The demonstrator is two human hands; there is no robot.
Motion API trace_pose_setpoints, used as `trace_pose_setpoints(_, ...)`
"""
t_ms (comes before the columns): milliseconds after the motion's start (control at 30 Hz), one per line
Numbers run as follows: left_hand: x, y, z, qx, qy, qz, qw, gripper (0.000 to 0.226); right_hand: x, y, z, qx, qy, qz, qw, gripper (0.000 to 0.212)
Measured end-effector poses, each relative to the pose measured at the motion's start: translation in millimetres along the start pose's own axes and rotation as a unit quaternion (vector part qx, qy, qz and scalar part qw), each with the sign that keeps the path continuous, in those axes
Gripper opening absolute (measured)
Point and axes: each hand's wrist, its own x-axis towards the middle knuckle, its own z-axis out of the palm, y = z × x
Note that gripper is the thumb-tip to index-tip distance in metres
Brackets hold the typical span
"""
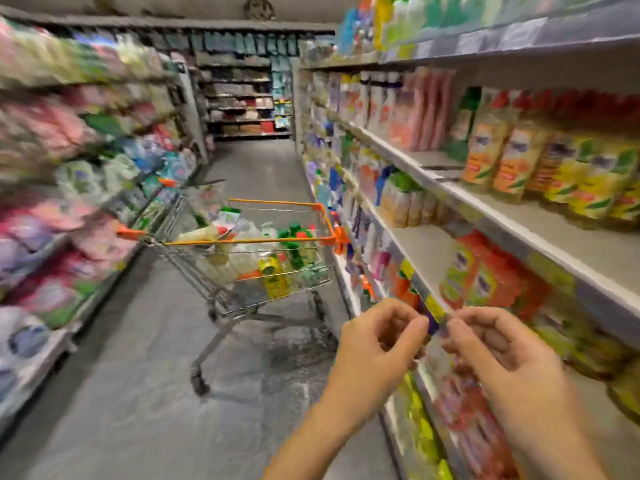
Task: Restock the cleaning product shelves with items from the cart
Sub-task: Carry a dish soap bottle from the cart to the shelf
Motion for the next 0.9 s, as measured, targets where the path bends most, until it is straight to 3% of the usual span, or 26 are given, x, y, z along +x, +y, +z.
trace_pose_setpoints(300, 93.7, -83.0, -186.4, 0.141, 0.091, -0.063, 0.984, 0.016, 126.5, 99.2, 179.1, 0.007, -0.156, 0.166, 0.974, 0.002)
trace_pose_setpoints(467, 189.3, -153.5, -261.2, 0.215, 0.129, -0.101, 0.963, 0.013, 227.5, 153.4, 247.2, 0.015, -0.209, 0.208, 0.955, 0.007)
trace_pose_setpoints(700, 317.0, -219.1, -379.1, 0.31, 0.222, -0.158, 0.911, 0.01, 376.0, 213.6, 368.5, -0.035, -0.33, 0.228, 0.915, 0.018)
trace_pose_setpoints(900, 386.0, -282.9, -487.9, 0.435, 0.234, -0.216, 0.842, 0.021, 458.3, 292.3, 503.2, -0.137, -0.341, 0.234, 0.9, 0.019)
